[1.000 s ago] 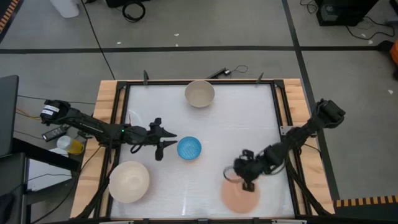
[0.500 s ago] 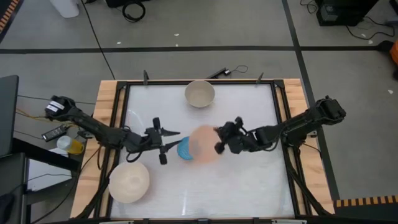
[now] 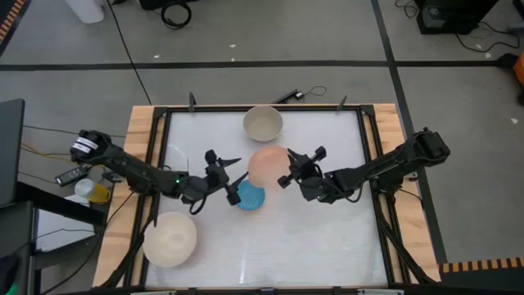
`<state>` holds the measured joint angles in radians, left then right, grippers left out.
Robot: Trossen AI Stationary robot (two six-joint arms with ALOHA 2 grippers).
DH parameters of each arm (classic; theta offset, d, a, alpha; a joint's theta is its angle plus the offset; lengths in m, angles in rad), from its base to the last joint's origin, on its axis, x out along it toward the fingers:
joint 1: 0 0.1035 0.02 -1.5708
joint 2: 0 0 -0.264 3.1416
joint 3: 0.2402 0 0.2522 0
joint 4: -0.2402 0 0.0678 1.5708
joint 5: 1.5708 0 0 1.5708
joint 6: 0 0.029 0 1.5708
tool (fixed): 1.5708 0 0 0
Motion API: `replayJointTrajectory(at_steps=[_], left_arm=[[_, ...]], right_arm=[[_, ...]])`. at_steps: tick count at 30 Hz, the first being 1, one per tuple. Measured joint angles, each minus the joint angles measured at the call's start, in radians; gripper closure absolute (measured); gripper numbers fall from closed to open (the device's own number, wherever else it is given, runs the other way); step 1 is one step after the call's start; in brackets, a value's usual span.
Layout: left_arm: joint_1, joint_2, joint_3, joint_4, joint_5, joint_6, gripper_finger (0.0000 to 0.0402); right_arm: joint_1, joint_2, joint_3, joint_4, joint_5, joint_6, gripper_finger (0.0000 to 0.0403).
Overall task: Nest bowls inside each other
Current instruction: Stack the orange bowl on top of the big white bowl
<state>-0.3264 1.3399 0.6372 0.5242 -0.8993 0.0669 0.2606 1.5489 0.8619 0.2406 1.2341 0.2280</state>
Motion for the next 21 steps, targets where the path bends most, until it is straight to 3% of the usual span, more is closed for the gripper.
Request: replayJointTrajectory(at_steps=[13, 18, 21], left_arm=[[0.003, 0.005, 0.007, 0.028, 0.021, -0.023, 0.0159], [0.010, 0.004, 0.007, 0.026, -0.007, -0.046, 0.0159], [0.016, 0.004, 0.007, 0.025, -0.078, -0.065, 0.0159]], right_arm=[[-0.068, 0.083, 0.003, 0.214, 0.040, -0.158, 0.0385], [-0.068, 0.103, 0.002, 0.284, 0.046, -0.234, 0.0385], [-0.062, 0.102, 0.002, 0.296, 0.001, -0.239, 0.0385]])
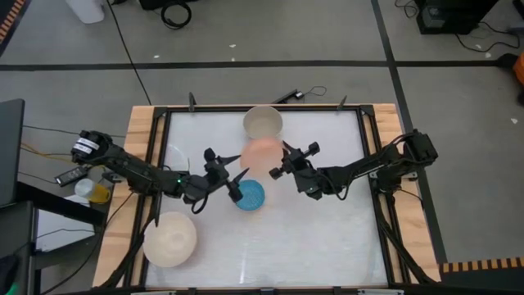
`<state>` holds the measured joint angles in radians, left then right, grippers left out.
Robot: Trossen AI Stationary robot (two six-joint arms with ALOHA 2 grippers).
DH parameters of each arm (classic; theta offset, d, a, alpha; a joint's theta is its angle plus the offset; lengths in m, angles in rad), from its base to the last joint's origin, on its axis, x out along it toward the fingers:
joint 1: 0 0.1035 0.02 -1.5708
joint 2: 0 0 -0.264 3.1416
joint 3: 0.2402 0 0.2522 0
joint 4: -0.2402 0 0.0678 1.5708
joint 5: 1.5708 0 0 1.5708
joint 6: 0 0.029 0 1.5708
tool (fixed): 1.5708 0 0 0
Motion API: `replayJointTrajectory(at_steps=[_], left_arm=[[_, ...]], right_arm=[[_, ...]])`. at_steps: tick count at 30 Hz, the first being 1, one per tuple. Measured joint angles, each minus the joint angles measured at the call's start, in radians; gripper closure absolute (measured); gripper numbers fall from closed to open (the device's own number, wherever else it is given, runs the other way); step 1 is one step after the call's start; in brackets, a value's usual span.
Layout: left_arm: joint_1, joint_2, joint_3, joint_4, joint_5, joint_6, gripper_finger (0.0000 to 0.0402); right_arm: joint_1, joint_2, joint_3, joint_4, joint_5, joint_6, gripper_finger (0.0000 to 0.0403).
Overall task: Nest bowls inside each other
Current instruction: Stack the orange bowl on top of the big white bowl
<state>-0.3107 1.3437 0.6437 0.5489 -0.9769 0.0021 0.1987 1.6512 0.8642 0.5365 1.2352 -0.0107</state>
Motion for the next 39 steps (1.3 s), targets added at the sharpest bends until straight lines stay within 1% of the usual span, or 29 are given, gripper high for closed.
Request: replayJointTrajectory(at_steps=[2, 4, 6, 7, 9, 10, 13, 14, 15, 19, 21, 24, 25, 26, 27, 28, 29, 30, 32, 33, 35, 37, 39], left_arm=[[0.007, 0.000, 0.000, -0.008, -0.038, -0.001, 0.0159], [0.016, 0.000, 0.000, -0.015, -0.039, -0.002, 0.0160], [0.020, 0.000, 0.000, -0.030, -0.040, -0.003, 0.0172], [0.021, 0.000, 0.000, -0.038, -0.043, -0.010, 0.0184], [0.021, 0.000, 0.000, -0.049, -0.047, -0.017, 0.0222], [0.020, 0.000, 0.000, -0.056, -0.053, -0.013, 0.0249], [0.023, 0.000, 0.000, -0.069, -0.100, 0.013, 0.0348], [0.024, 0.000, 0.001, -0.070, -0.116, 0.026, 0.0371], [0.023, 0.000, 0.001, -0.071, -0.134, 0.040, 0.0381], [0.006, -0.014, 0.001, -0.100, -0.177, 0.105, 0.0391], [-0.017, -0.048, 0.003, -0.127, -0.176, 0.124, 0.0395], [-0.057, -0.127, 0.006, -0.192, -0.165, 0.127, 0.0396], [-0.066, -0.153, 0.021, -0.234, -0.164, 0.116, 0.0396], [-0.073, -0.175, 0.038, -0.295, -0.194, 0.098, 0.0396], [-0.078, -0.205, 0.049, -0.396, -0.197, 0.093, 0.0400], [-0.088, -0.228, 0.061, -0.490, -0.190, 0.052, 0.0401], [-0.091, -0.237, 0.096, -0.566, -0.173, 0.016, 0.0400], [-0.092, -0.248, 0.116, -0.636, -0.120, -0.043, 0.0400], [-0.079, -0.272, 0.150, -0.855, -0.076, -0.139, 0.0400], [-0.078, -0.278, 0.173, -0.950, -0.013, -0.186, 0.0400], [-0.078, -0.290, 0.231, -1.156, 0.152, -0.284, 0.0400], [-0.078, -0.295, 0.299, -1.388, 0.326, -0.378, 0.0400], [-0.079, -0.295, 0.368, -1.564, 0.491, -0.472, 0.0400]], right_arm=[[0.012, 0.000, 0.000, 0.012, -0.023, -0.001, 0.0385], [0.019, 0.000, 0.000, 0.027, -0.034, -0.014, 0.0385], [0.023, 0.000, 0.000, 0.045, -0.040, -0.035, 0.0385], [0.026, 0.000, 0.000, 0.055, -0.035, -0.047, 0.0385], [0.031, 0.000, 0.000, 0.072, -0.031, -0.065, 0.0385], [0.033, 0.000, 0.000, 0.077, -0.036, -0.073, 0.0383], [0.041, 0.000, 0.000, 0.078, -0.039, -0.070, 0.0372], [0.044, 0.000, 0.000, 0.081, -0.043, -0.067, 0.0365], [0.049, 0.000, 0.000, 0.081, -0.051, -0.066, 0.0357], [0.081, -0.010, 0.001, 0.082, -0.066, -0.109, 0.0311], [0.117, -0.032, 0.003, 0.083, -0.050, -0.176, 0.0283], [0.180, -0.100, 0.004, 0.086, -0.024, -0.272, 0.0242], [0.198, -0.125, 0.005, 0.088, -0.029, -0.279, 0.0230], [0.217, -0.150, 0.002, 0.079, -0.030, -0.281, 0.0219], [0.235, -0.177, -0.003, 0.075, 0.015, -0.275, 0.0209], [0.250, -0.208, -0.002, 0.093, -0.022, -0.250, 0.0200], [0.265, -0.234, 0.005, 0.103, -0.075, -0.231, 0.0192], [0.277, -0.251, 0.003, 0.100, -0.127, -0.226, 0.0185], [0.304, -0.280, -0.001, 0.075, -0.212, -0.223, 0.0175], [0.319, -0.297, -0.003, 0.051, -0.238, -0.216, 0.0172], [0.338, -0.331, -0.001, 0.046, -0.245, -0.203, 0.0170], [0.352, -0.360, -0.001, 0.009, -0.229, -0.187, 0.0170], [0.352, -0.365, -0.003, -0.045, -0.220, -0.153, 0.0172]])
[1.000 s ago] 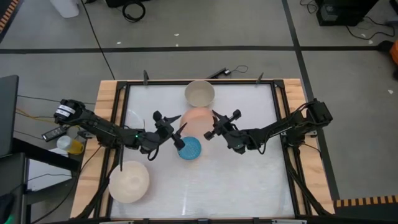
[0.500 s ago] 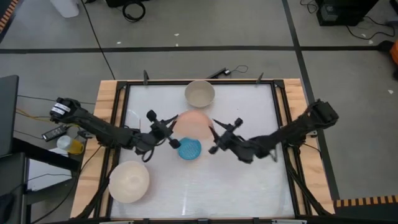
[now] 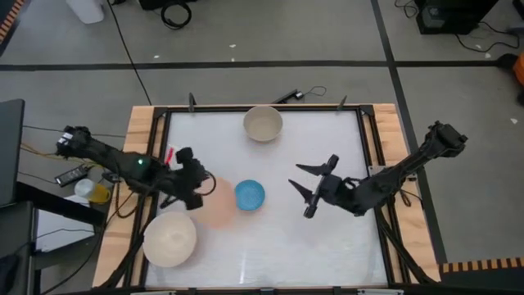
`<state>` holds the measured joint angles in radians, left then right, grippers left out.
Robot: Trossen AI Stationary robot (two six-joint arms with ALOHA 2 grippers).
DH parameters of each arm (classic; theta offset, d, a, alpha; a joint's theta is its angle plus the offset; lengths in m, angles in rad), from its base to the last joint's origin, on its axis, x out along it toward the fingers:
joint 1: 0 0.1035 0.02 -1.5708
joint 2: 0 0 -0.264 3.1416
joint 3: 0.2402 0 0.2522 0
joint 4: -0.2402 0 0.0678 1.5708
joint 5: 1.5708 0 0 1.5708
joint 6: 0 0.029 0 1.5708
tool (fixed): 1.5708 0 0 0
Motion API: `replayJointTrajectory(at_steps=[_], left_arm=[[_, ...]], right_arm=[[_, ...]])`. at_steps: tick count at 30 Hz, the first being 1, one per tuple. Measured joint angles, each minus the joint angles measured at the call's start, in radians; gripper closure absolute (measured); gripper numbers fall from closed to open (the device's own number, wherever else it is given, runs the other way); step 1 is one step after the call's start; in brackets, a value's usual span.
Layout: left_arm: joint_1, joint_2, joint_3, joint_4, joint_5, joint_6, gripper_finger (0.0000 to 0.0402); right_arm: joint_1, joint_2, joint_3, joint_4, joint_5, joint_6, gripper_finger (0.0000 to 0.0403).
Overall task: Nest bowls inside each other
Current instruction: Stack the orange bowl on top of the big white bowl
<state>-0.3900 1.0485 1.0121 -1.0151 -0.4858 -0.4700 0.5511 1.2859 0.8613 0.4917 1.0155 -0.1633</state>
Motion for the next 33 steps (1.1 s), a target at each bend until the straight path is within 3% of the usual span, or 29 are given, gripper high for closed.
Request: replayJointTrajectory(at_steps=[2, 5, 8, 15, 20, 26, 33], left_arm=[[0.000, -0.002, 0.049, -0.157, 0.166, -0.078, 0.0400], [-0.007, -0.011, 0.075, -0.243, 0.390, -0.187, 0.0400], [-0.029, -0.019, 0.044, -0.265, 0.500, -0.279, 0.0400], [-0.158, -0.018, -0.170, -0.153, 0.623, -0.424, 0.0401], [-0.245, -0.017, -0.277, -0.080, 0.642, -0.540, 0.0401], [-0.292, -0.018, -0.296, -0.074, 0.635, -0.657, 0.0394], [-0.311, -0.016, -0.297, -0.080, 0.598, -0.696, 0.0340]], right_arm=[[-0.007, -0.006, -0.001, -0.043, -0.005, 0.036, 0.0173], [-0.026, 0.001, 0.000, -0.055, -0.008, 0.083, 0.0173], [-0.051, 0.021, -0.001, -0.099, -0.051, 0.139, 0.0173], [-0.078, 0.032, -0.001, -0.169, -0.124, 0.220, 0.0173], [-0.097, 0.033, -0.001, -0.167, -0.127, 0.221, 0.0173], [-0.118, 0.033, -0.001, -0.170, -0.128, 0.225, 0.0173], [-0.204, 0.055, -0.001, -0.331, -0.130, 0.292, 0.0173]])
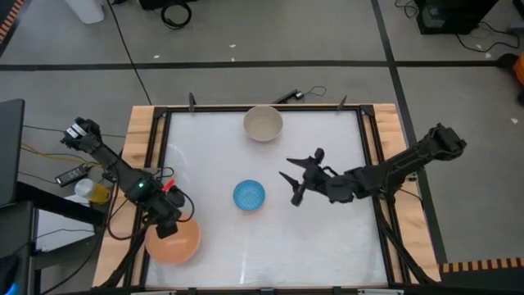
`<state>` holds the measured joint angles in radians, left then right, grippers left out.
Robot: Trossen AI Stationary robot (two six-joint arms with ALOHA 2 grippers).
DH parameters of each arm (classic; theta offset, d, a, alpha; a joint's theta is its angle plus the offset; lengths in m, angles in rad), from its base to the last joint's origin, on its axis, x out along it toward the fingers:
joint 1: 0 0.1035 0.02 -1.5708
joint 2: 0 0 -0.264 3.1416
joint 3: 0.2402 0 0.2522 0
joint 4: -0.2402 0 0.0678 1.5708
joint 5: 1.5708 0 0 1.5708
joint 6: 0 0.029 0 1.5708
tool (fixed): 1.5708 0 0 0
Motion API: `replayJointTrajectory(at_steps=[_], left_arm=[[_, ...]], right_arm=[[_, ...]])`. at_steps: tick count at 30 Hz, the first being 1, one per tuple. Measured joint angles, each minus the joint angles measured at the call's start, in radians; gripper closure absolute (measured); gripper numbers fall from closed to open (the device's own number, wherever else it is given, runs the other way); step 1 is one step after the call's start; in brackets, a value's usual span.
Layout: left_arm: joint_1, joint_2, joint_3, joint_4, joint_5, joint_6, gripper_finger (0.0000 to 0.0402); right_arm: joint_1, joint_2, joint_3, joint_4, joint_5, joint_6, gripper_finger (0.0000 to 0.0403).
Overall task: Nest bowls inside each other
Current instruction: Stack the orange bowl on top of the big white bowl
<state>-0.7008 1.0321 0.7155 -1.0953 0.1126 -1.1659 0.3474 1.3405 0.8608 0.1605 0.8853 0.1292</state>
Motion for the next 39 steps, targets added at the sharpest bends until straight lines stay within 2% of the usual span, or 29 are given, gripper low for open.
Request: replayJointTrajectory(at_steps=[5, 12, 16, 23, 28, 32, 35, 39], left_arm=[[-0.022, -0.001, 0.000, 0.001, 0.017, -0.077, 0.0291], [-0.046, -0.001, 0.000, -0.005, 0.115, -0.178, 0.0218], [-0.046, -0.001, -0.002, -0.030, 0.125, -0.232, 0.0194], [-0.051, 0.000, -0.002, -0.037, 0.116, -0.326, 0.0194], [-0.054, 0.000, 0.005, -0.078, 0.125, -0.330, 0.0196], [-0.054, 0.001, 0.065, -0.157, 0.111, -0.372, 0.0196], [-0.054, 0.001, 0.134, -0.220, 0.061, -0.384, 0.0196], [-0.055, 0.002, 0.171, -0.225, -0.064, -0.361, 0.0196]], right_arm=[[-0.117, 0.061, 0.000, -0.094, -0.086, 0.146, 0.0173], [-0.312, 0.135, 0.000, -0.127, -0.288, 0.301, 0.0174], [-0.421, 0.169, 0.000, -0.136, -0.392, 0.342, 0.0174], [-0.550, 0.228, 0.000, -0.162, -0.495, 0.377, 0.0174], [-0.582, 0.242, 0.001, -0.164, -0.525, 0.378, 0.0174], [-0.595, 0.244, 0.001, -0.161, -0.534, 0.395, 0.0174], [-0.603, 0.244, 0.001, -0.160, -0.558, 0.396, 0.0174], [-0.609, 0.244, 0.001, -0.159, -0.566, 0.396, 0.0174]])
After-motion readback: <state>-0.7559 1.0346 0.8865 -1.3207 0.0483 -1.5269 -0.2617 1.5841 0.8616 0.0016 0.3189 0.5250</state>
